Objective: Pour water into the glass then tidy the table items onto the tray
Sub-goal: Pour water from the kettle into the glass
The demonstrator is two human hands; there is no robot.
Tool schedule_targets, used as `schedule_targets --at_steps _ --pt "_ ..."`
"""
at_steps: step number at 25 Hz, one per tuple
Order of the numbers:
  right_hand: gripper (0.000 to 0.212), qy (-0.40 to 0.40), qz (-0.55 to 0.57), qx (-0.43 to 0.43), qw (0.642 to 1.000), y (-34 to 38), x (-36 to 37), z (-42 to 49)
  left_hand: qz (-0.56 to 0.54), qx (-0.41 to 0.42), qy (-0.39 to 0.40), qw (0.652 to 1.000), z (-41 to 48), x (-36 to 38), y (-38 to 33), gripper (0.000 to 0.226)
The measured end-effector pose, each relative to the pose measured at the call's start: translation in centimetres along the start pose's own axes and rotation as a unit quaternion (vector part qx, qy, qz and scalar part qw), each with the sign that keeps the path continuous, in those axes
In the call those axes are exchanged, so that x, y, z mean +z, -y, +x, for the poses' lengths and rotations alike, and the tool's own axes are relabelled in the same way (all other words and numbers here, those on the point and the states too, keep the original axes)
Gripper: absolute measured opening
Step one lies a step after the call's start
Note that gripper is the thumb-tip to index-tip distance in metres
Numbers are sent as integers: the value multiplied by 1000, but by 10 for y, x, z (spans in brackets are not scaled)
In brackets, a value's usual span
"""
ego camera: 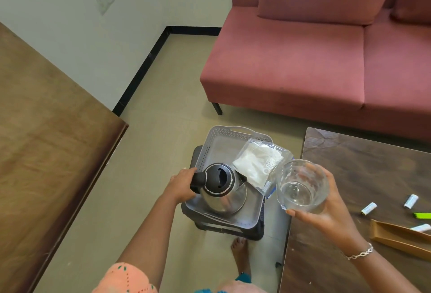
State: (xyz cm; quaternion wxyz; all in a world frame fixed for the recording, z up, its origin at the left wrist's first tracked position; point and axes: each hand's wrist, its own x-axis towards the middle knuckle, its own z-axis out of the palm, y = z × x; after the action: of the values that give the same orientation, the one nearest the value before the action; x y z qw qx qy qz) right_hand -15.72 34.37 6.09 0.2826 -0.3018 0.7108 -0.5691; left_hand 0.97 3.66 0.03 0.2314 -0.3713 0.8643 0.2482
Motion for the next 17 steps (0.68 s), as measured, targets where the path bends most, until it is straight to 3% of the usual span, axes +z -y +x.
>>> schedule_targets --at_steps 6,12,17 --pt "93 -8 -2 1 1000 -3 4 -4 -40 -54 -49 997 13 8 4 31" --pt "95 -14 1 11 1000 -7 3 -15 -133 -8 -6 991 4 12 6 31" --pt "95 -24 -9 8 1000 -8 -4 -24 -168 42 -27 984 -8 21 -11 26"
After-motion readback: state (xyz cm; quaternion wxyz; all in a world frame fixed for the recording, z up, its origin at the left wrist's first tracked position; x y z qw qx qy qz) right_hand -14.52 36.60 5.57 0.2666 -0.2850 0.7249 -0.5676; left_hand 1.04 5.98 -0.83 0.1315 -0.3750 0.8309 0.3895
